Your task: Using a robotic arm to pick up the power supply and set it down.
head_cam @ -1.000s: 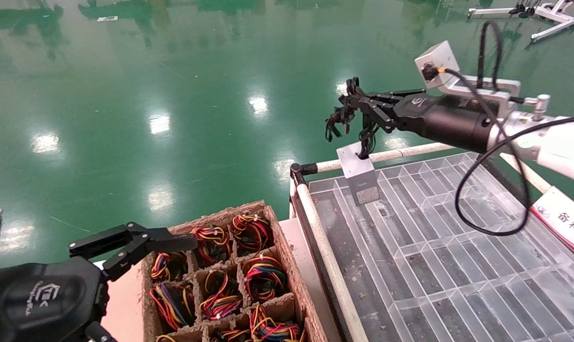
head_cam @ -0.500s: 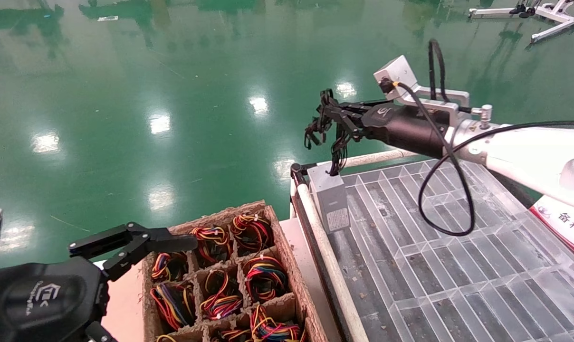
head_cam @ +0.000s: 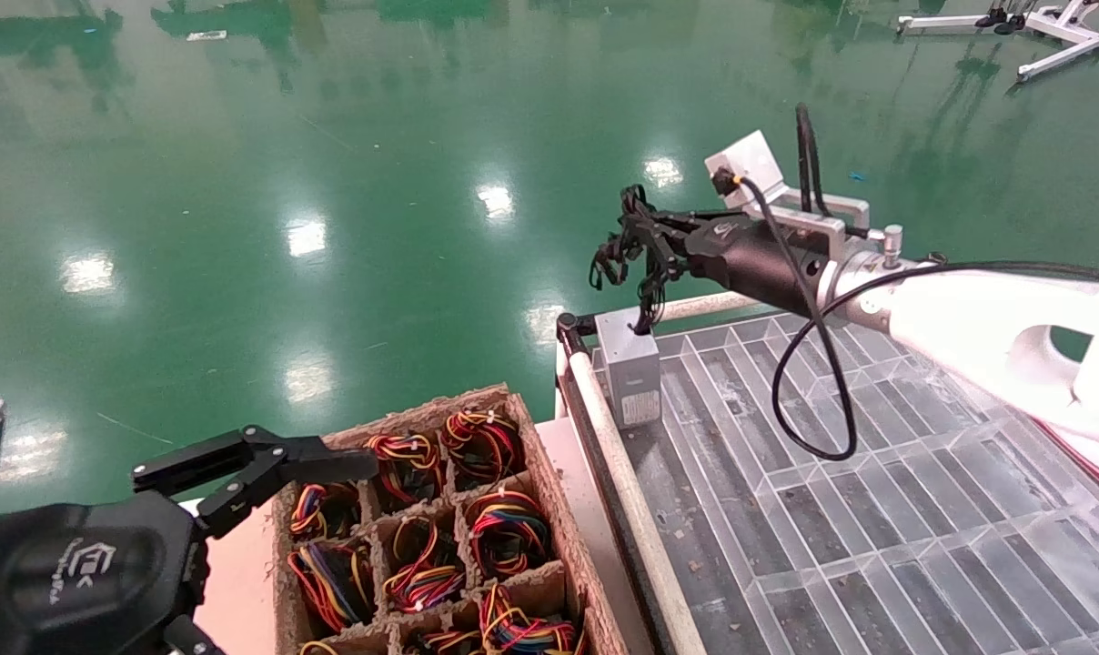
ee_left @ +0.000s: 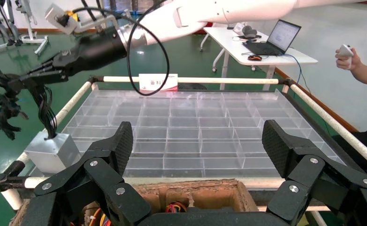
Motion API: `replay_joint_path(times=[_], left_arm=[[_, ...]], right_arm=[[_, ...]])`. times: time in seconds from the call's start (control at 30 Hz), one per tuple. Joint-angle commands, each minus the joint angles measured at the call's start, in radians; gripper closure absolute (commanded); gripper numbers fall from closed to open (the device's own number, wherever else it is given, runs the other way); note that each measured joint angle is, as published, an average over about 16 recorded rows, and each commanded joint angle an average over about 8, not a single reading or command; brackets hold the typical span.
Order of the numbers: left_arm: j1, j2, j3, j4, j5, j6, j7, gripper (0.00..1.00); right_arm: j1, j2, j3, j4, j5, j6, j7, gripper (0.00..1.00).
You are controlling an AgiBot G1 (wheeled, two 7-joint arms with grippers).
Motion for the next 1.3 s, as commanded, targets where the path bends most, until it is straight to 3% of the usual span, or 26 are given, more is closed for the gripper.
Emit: replay_joint_path(times=[0.03,0.13,0.17,0.37,0.43,1.03,1.3], left_arm=[[0.0,0.0,0.0,0.0,0.0,0.0,0.0,0.0],[0.0,0.0,0.0,0.0,0.0,0.0,0.0,0.0],[0.0,0.0,0.0,0.0,0.0,0.0,0.0,0.0],[0.0,0.0,0.0,0.0,0.0,0.0,0.0,0.0],[0.0,0.0,0.0,0.0,0.0,0.0,0.0,0.0],[0.0,0.0,0.0,0.0,0.0,0.0,0.0,0.0],[0.0,0.0,0.0,0.0,0.0,0.0,0.0,0.0]], right_arm=[[-0.008,-0.006,0.003,-0.002,0.004,0.025,-0.004,1.0],[-0.022,-0.01,0.006,-0.002,0.009,0.051,-0.013,0.99],[-0.026,-0.011,0.007,-0.002,0.01,0.057,-0.015,0.93],[-0.043,-0.014,0.011,-0.001,0.018,0.082,-0.026,0.2],[-0.045,-0.014,0.012,-0.002,0.019,0.086,-0.027,0.01],[-0.048,-0.007,0.013,0.012,0.02,0.072,-0.02,0.0],[-0.116,0.058,0.033,0.142,0.058,0.005,0.03,0.0]])
